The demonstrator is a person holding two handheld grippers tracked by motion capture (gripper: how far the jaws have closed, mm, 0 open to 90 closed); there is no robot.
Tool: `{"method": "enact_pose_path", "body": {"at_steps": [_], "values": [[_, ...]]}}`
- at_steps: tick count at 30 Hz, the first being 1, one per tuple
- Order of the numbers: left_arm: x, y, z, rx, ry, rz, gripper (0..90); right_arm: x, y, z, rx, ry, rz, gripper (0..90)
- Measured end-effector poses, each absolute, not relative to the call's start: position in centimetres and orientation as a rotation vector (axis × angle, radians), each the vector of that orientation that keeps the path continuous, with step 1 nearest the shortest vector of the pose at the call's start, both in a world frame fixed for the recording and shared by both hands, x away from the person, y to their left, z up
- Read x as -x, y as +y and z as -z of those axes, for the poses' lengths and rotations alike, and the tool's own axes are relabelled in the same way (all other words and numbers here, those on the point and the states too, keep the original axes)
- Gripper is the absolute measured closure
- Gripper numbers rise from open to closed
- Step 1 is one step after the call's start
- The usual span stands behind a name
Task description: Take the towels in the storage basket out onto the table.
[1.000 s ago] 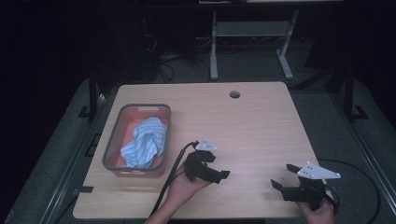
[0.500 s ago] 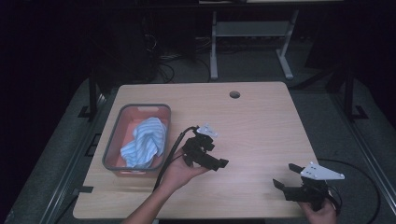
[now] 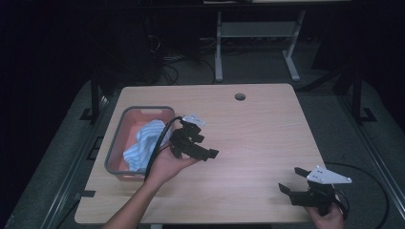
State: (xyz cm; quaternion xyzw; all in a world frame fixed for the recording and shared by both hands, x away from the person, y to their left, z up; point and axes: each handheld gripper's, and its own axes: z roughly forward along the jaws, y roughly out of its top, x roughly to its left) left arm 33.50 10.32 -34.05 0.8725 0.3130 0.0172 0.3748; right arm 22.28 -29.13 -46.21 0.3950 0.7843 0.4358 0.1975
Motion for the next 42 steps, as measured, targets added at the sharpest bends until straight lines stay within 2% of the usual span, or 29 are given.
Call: {"method": "enact_pose_path", "body": {"at_steps": [13,42], "values": [[-35.0,14.1,32.7,-2.198,0.895,-0.068,21.8,-22.3,-29.0,46.3,-1.111,2.201,-1.218,14.1],[-36.0,22.8,33.2,-2.100,1.137,-0.140,22.9,-22.2,-28.9,46.2,-1.105,2.202,-1.210,14.2]]}}
